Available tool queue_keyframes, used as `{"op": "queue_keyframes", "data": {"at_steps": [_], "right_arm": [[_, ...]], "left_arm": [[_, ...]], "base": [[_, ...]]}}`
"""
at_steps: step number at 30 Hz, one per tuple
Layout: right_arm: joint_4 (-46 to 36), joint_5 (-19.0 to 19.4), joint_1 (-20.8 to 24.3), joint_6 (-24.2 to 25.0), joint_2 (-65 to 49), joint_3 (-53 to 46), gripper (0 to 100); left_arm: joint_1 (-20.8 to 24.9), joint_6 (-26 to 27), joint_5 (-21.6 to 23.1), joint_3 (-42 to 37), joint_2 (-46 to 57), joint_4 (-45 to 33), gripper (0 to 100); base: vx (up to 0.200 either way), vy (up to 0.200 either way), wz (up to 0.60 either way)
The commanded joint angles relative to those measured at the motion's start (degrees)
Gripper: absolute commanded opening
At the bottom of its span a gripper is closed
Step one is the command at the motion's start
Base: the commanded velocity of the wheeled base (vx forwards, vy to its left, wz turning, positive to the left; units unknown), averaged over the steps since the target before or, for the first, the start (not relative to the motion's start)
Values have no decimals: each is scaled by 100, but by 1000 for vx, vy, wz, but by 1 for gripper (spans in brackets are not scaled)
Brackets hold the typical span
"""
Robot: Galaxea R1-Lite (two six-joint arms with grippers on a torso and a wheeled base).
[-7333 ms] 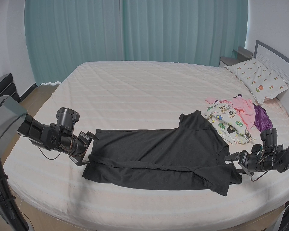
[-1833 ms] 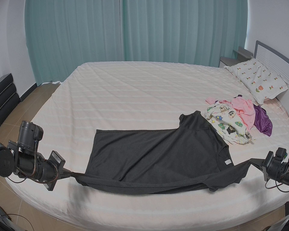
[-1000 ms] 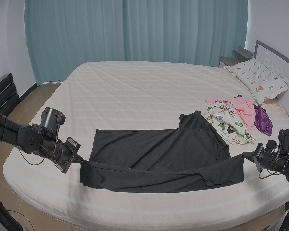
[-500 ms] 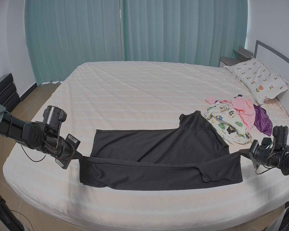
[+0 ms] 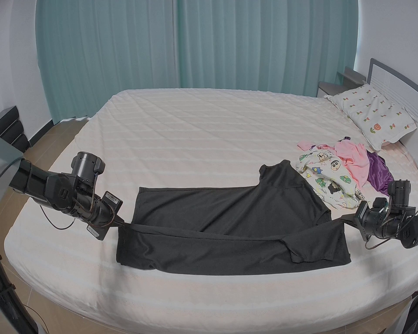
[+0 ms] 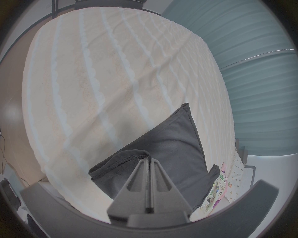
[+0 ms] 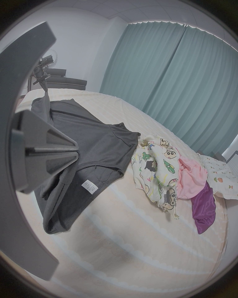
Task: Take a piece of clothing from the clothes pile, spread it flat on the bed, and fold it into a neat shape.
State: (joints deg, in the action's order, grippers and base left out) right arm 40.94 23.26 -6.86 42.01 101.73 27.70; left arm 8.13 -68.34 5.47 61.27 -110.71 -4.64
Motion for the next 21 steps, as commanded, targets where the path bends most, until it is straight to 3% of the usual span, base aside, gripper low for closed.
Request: {"op": "queue_keyframes", "data": {"at_steps": [1, 21], "right_arm": [[2, -6, 10, 0, 356, 201, 0], [11, -14, 10, 18, 1262, 728, 0]], "left_arm": [[-5, -4, -29, 236, -460, -1, 0], [-48, -241, -38, 1089, -1497, -37, 0]], "base": [[0, 0, 0], [0, 0, 0]]}}
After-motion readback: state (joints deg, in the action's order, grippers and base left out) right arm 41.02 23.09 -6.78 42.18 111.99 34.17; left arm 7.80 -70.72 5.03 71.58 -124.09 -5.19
